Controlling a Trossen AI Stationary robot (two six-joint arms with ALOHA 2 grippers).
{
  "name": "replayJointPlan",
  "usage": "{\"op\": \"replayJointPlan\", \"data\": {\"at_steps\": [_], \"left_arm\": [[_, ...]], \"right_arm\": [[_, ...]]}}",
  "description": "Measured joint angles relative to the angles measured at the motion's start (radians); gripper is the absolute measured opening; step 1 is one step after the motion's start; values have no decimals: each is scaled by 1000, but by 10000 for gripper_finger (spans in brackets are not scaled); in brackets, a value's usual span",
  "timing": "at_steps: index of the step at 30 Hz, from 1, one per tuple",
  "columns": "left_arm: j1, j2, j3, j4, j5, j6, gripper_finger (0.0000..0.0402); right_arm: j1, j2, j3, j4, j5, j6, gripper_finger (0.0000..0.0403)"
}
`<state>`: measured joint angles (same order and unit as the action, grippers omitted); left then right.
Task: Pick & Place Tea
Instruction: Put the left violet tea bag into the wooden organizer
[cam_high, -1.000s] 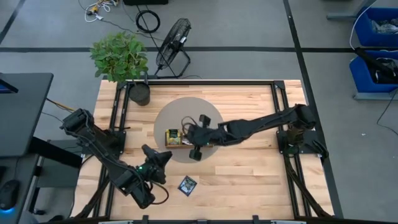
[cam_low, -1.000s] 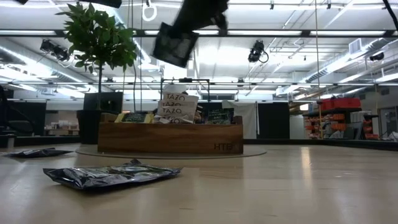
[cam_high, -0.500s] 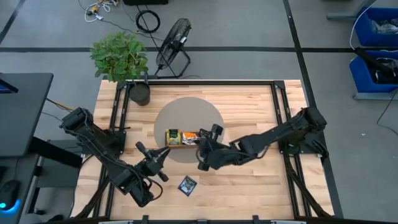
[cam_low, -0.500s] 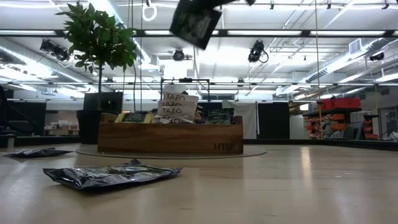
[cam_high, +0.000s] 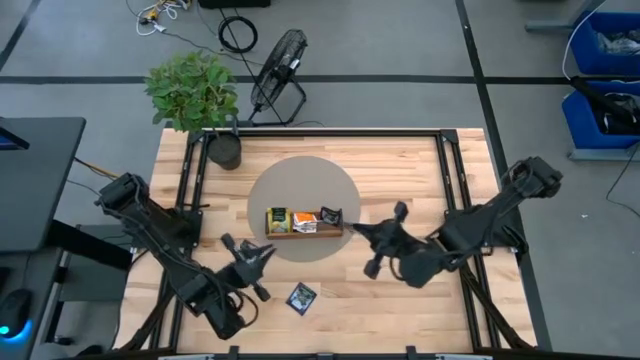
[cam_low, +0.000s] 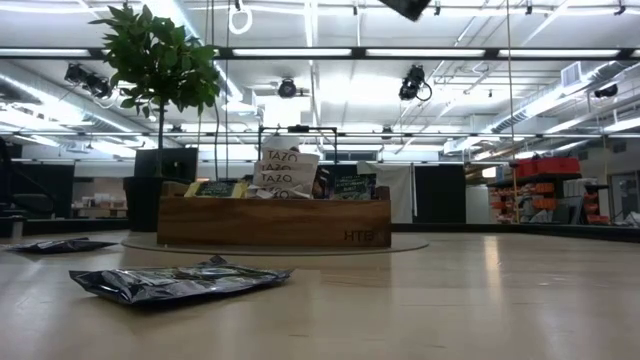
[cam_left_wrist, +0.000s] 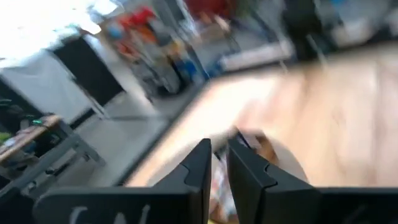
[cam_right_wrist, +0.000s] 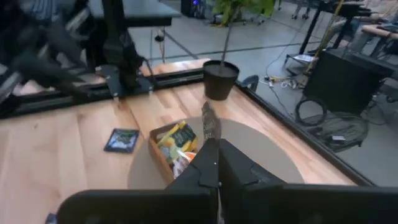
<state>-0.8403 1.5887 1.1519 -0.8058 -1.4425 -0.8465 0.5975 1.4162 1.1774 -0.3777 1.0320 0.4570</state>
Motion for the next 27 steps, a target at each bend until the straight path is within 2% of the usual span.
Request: {"op": "replayJointPlan", "data": {"at_steps": [2, 5, 7, 10, 15, 20, 23, 27], "left_arm": [[30, 0, 0, 108, 121, 199, 46], [83, 1, 0, 362, 255, 535, 34], [132, 1, 0, 537, 408, 768, 26], [218, 1, 0, 698, 630, 957, 19], [339, 1, 0, 830, 755, 1042, 23], [420, 1, -15, 992, 972, 1086, 29], [453, 1, -85, 1157, 1050, 1068, 29], [487, -7, -218, 1446, 1131, 1014, 30]], "right_arm": [[13, -25, -19, 10, 18, 5, 0], [22, -41, -31, 36, 19, -17, 0], [26, -42, -30, 53, 17, -40, 0], [44, -44, -30, 36, 16, -52, 0], [130, -55, -30, -38, 90, 0, 0], [225, -56, -30, -168, 236, 145, 0], [276, -54, -30, -282, 322, 302, 0], [315, -48, -30, -380, 383, 473, 0]]}}
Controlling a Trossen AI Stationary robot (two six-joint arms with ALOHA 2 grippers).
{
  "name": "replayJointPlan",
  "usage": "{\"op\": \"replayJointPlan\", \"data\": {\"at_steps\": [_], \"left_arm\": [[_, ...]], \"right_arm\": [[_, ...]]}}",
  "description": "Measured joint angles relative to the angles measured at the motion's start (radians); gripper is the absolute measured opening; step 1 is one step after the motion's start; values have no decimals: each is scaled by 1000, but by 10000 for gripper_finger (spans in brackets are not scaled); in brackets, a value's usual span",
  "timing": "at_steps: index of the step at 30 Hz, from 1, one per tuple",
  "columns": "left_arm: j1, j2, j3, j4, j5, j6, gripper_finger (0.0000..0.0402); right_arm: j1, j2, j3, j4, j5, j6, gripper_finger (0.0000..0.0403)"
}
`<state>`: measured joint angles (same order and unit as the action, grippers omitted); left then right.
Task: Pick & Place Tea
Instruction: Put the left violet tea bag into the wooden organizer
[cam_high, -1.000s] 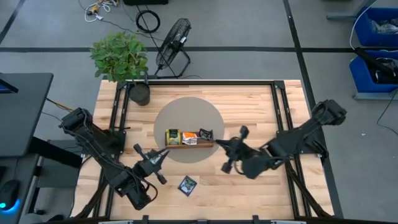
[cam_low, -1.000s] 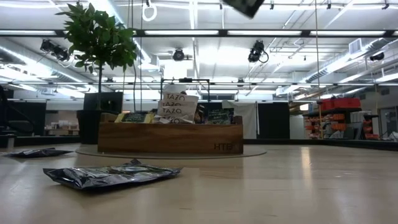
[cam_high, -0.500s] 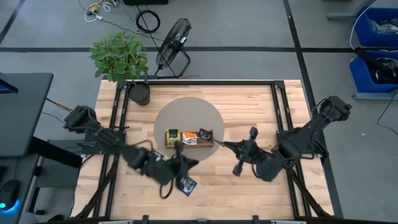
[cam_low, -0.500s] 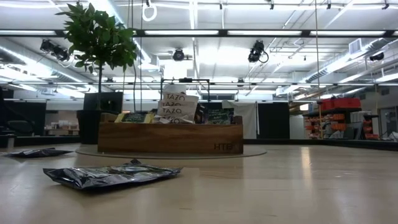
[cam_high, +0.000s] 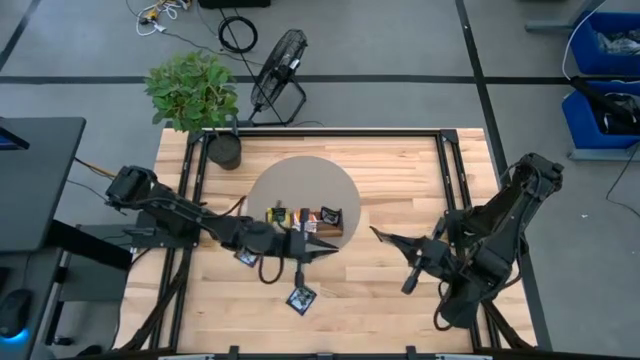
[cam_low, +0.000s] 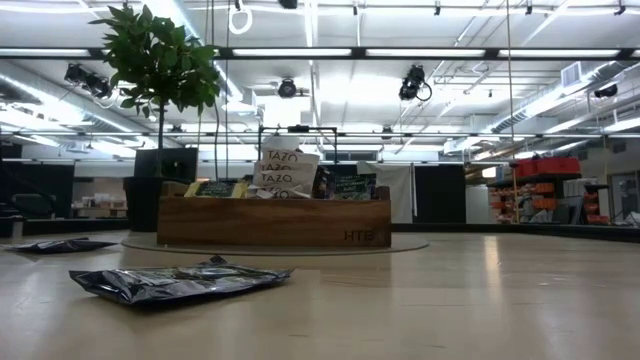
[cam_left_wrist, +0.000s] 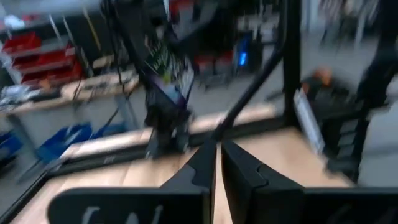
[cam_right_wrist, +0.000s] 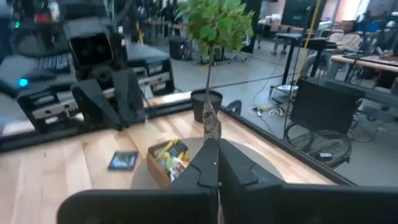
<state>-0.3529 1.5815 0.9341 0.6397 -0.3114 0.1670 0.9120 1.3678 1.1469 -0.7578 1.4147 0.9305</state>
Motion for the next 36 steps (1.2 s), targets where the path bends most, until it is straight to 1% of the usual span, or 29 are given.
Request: {"op": "replayJointPlan", "data": {"at_steps": [2, 5, 6, 8, 11, 15, 18, 21, 24, 28, 30, 31, 36], "left_arm": [[17, -5, -74, 159, 45, -27, 30], [50, -5, -164, 392, 128, -87, 30], [62, -5, -186, 449, 153, -114, 30], [86, -7, -215, 503, 181, -165, 30], [108, -7, -241, 512, 188, -215, 30], [103, -7, -258, 514, 215, -234, 30], [79, -34, -284, 513, 229, -213, 30], [58, -106, -338, 517, 214, -184, 30], [51, -200, -397, 537, 176, -174, 30], [55, -299, -455, 573, 172, -187, 30], [56, -327, -469, 570, 172, -194, 30], [56, -334, -470, 572, 172, -206, 30], [46, -344, -471, 590, 210, -206, 30]], "right_arm": [[2, 6, 0, 7, 33, 19, 0], [-15, 18, 0, 55, 29, -3, 0], [-28, 22, 0, 79, 17, -20, 0], [-60, 31, 0, 141, -27, -75, 0], [-121, 45, 0, 324, -130, -257, 0], [-208, 66, 0, 648, -320, -622, 0], [-259, 67, 0, 795, -438, -797, 0], [-292, 67, 1, 841, -497, -875, 0], [-329, 68, 1, 871, -593, -897, 0], [-389, 93, 0, 991, -703, -975, 0], [-424, 108, 0, 1101, -798, -1026, 0], [-441, 117, 0, 1146, -830, -1046, 0], [-522, 144, 1, 1231, -940, -1075, 0]]}}
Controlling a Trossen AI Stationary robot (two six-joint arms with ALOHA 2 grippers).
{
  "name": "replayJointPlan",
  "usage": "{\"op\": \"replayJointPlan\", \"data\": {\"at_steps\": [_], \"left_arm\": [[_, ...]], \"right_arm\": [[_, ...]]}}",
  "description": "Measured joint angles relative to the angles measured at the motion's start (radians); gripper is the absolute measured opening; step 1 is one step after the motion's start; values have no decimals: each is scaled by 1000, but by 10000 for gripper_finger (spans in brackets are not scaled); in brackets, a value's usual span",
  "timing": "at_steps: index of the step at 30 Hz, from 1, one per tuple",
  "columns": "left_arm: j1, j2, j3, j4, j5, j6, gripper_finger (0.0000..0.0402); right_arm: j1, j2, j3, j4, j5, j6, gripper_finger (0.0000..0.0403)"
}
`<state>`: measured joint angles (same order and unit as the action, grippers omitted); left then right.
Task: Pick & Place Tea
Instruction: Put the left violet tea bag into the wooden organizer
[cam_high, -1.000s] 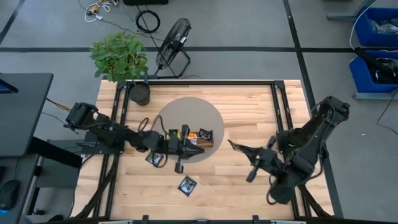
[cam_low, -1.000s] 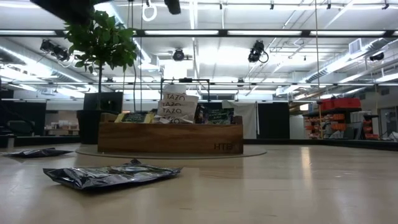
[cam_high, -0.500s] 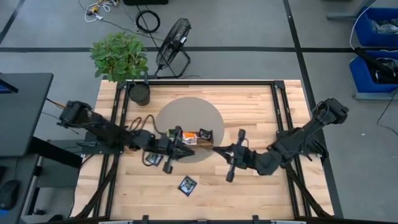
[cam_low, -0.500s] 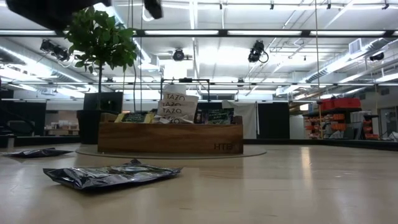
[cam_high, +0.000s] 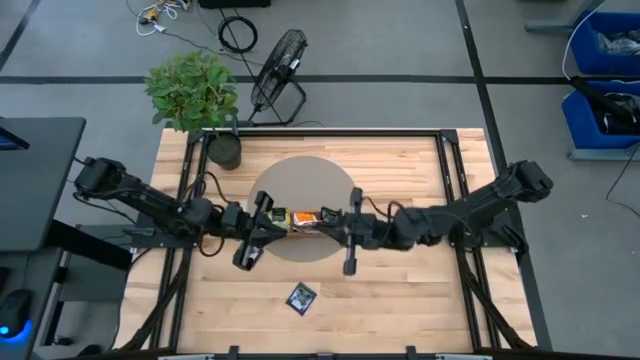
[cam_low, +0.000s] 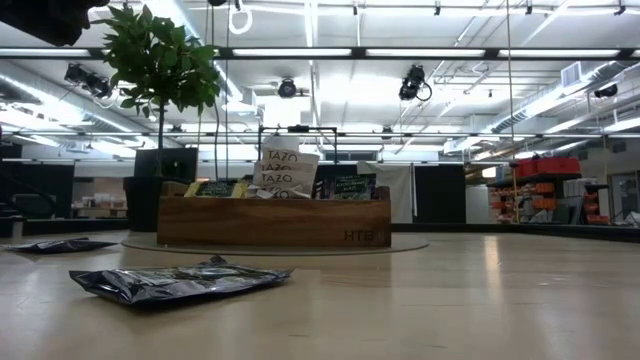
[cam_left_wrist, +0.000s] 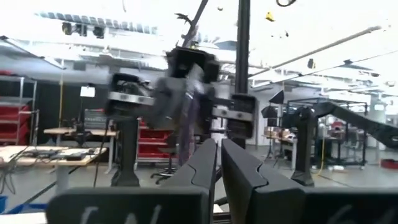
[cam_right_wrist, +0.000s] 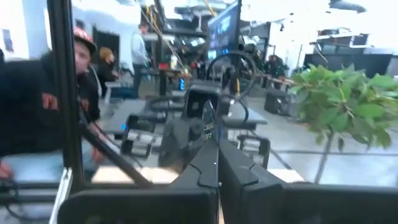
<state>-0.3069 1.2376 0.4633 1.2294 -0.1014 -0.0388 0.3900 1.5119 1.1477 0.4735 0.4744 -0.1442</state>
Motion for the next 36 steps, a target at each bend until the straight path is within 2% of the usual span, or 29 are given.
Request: {"op": "replayJointPlan", "data": {"at_steps": [3, 7, 16, 21, 36], "left_arm": [[-1, 0, 0, 1, 3, 42, 30], [1, 0, 0, 5, 2, 51, 42], [3, 0, 0, 25, -16, 59, 125], [3, 0, 0, 30, -61, 62, 154], [30, 1, 1, 2, -89, 95, 161]], "right_arm": [[-31, 22, 0, 59, -68, 4, 0], [-53, 38, 0, 64, -87, 1, 0], [-64, 50, 0, 66, -110, 4, 0], [-71, 54, 0, 75, -127, 7, 0], [-56, 98, 0, 130, -155, 12, 0]]}}
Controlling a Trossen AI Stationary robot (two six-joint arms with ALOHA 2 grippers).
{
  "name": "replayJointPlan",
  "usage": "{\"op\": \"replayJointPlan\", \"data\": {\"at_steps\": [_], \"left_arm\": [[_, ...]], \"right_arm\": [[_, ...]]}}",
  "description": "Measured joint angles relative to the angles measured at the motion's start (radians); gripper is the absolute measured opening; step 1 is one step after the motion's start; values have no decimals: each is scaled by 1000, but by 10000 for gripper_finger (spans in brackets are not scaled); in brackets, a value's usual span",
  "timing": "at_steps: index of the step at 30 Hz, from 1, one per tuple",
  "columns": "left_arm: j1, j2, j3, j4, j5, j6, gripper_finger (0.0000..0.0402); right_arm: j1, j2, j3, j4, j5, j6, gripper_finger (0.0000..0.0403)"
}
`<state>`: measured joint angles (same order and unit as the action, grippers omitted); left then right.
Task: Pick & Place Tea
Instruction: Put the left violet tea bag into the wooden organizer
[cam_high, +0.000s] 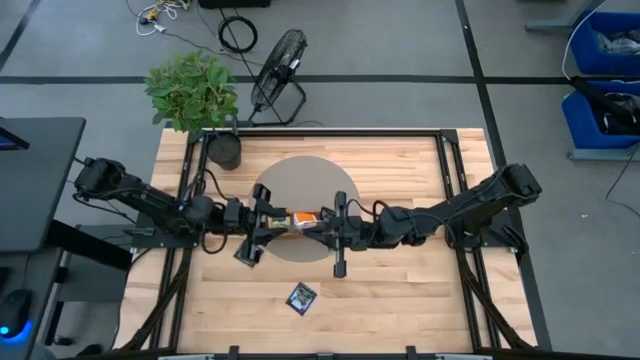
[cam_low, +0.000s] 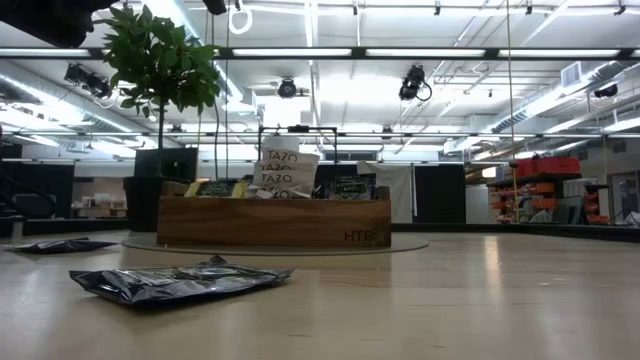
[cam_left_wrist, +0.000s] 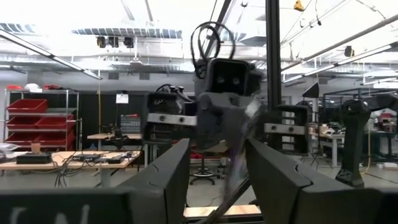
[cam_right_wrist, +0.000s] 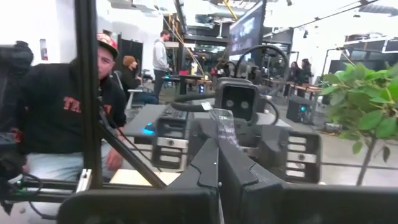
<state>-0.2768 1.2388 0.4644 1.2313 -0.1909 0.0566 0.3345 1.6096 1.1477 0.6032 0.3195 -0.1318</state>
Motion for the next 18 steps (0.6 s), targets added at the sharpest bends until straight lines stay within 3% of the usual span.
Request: {"op": "replayJointPlan", "data": {"at_steps": [9, 18], "left_arm": [[0, 0, 0, 0, 5, -20, 161], [-2, 0, 1, 19, 103, -47, 161]], "right_arm": [[9, 0, 0, -1, 1, 4, 0], [-21, 0, 0, -13, 3, 31, 0]]}}
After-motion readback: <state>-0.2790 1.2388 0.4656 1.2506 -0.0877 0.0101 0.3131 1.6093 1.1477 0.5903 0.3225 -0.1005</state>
